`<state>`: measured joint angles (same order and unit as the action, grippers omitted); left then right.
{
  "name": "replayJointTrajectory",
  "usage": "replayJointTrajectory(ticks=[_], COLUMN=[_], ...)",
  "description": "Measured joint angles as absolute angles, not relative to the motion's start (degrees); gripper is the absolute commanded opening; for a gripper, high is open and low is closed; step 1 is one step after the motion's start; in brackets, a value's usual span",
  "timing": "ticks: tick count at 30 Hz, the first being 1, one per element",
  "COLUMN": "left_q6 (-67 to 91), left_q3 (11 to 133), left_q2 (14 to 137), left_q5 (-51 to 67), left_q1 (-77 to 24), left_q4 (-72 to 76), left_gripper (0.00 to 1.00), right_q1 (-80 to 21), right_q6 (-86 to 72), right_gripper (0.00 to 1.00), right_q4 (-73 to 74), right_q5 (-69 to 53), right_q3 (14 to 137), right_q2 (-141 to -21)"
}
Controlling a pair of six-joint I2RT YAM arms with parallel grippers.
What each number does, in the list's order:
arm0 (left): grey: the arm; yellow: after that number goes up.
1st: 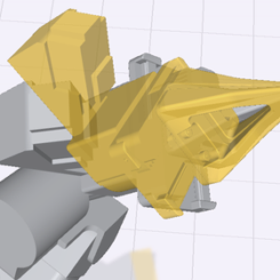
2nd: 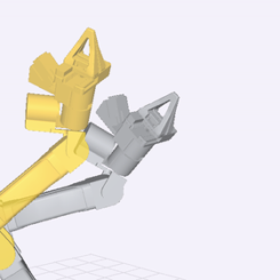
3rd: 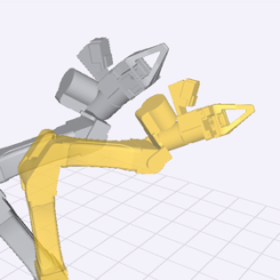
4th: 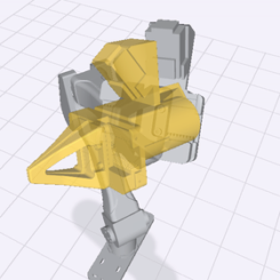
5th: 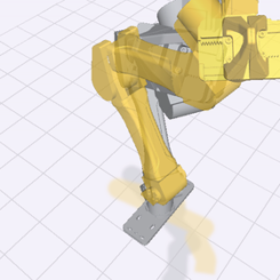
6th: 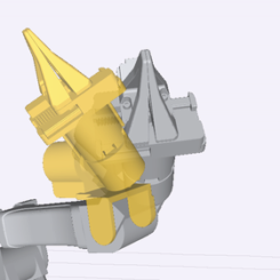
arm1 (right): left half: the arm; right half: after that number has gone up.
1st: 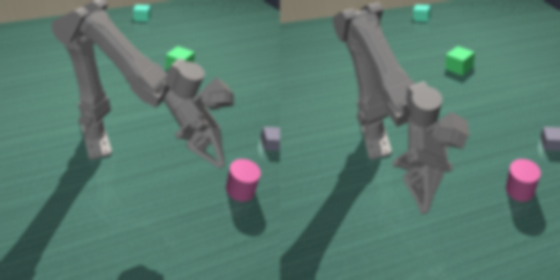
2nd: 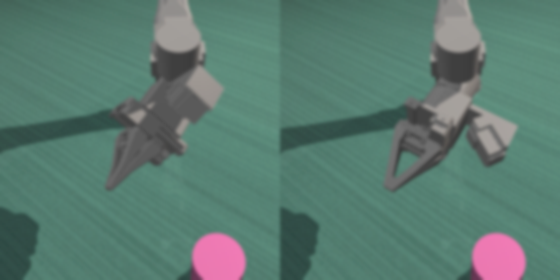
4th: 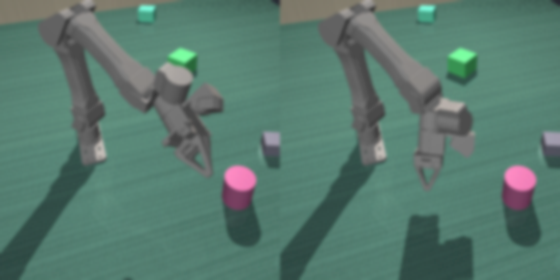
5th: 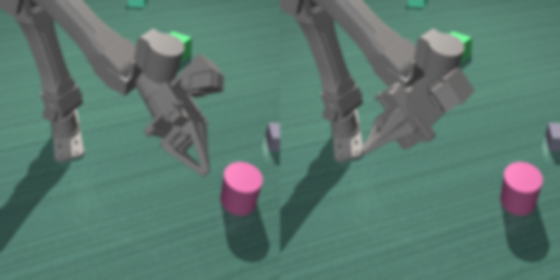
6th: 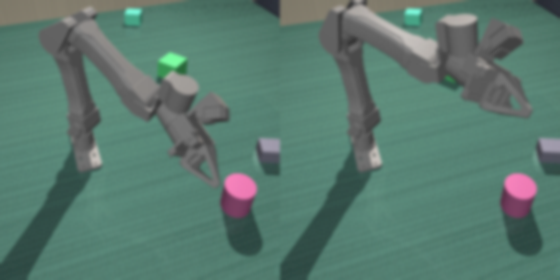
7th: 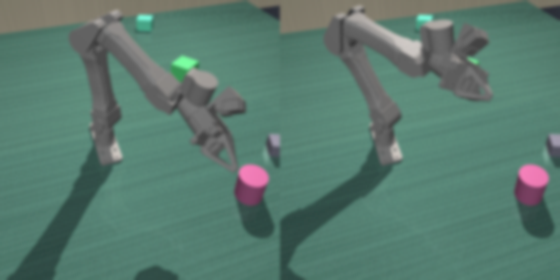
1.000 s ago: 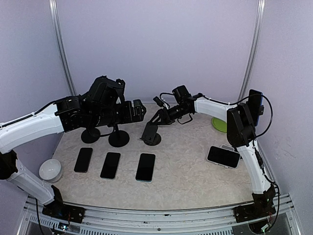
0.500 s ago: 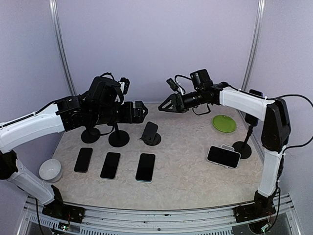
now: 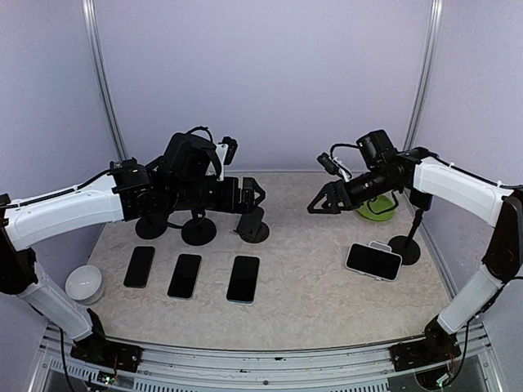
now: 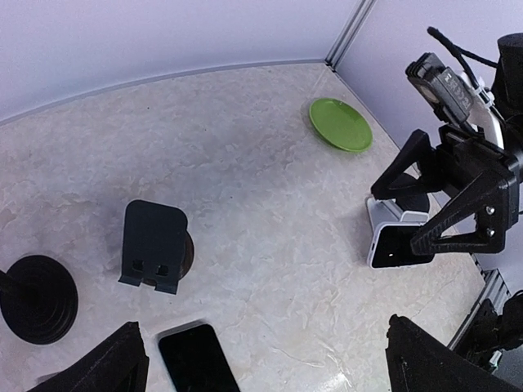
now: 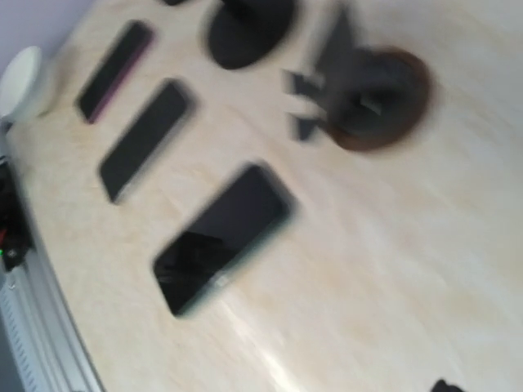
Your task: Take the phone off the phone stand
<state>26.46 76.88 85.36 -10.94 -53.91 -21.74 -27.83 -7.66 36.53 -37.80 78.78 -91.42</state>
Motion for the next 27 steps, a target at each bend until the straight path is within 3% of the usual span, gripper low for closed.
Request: replayJointTrajectory(ticks=[10, 27], left_q6=[26.06, 24.97], left_q3=[77.12, 79.20], left_q2=[86.52, 89.10], left_q5=[-8.40, -5.43], left_q1=[-54.65, -54.89], left_q4=[-20.03, -19.73], left_gripper=[0.99, 0.99], right_q1=[-17.67, -16.91], right_q6=[-5.34, -5.06], right_gripper=[1.00, 1.00], right_q4=[44.80, 50.22], right_q5=[-28.58, -14.20], right_q3=[66.37, 63.57], right_q2=[-76.97, -78.39])
